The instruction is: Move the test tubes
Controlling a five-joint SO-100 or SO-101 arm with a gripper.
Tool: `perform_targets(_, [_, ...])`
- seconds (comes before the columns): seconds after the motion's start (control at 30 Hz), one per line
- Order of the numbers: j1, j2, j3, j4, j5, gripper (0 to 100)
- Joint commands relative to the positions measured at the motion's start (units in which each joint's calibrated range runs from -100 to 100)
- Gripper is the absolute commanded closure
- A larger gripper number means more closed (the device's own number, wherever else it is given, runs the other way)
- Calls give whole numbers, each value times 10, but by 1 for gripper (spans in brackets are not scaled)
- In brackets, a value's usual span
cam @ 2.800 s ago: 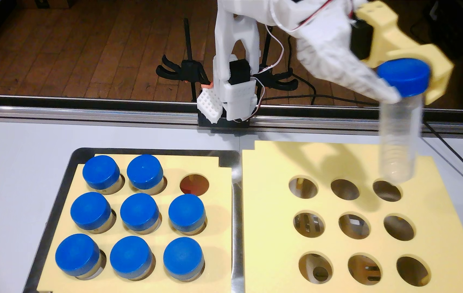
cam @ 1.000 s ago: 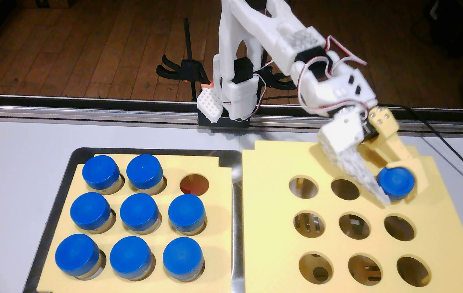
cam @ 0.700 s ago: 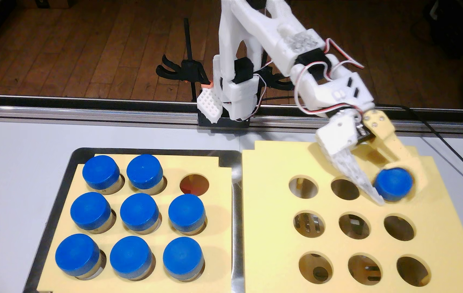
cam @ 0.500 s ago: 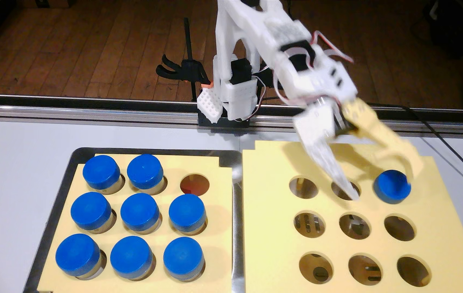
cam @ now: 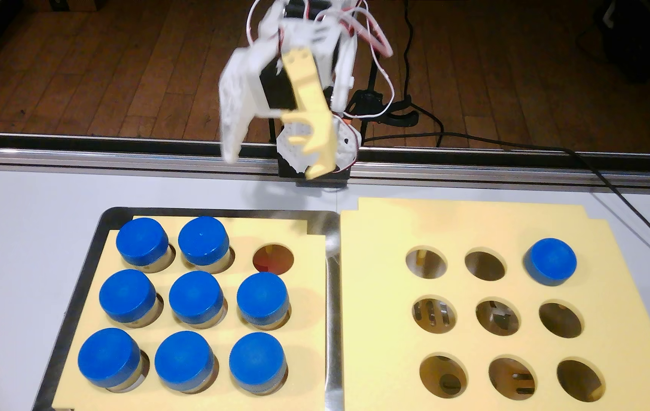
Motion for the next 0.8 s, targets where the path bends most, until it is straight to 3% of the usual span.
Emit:
perform_targets(0.0, [76, -68, 169, -10, 2, 67])
perform_targets(0.2, [102, -37, 169, -20, 2, 67])
perform_targets(0.4, [101, 63, 126, -133, 2, 67])
perform_targets(0.77, [98, 165, 25, -135, 21, 68])
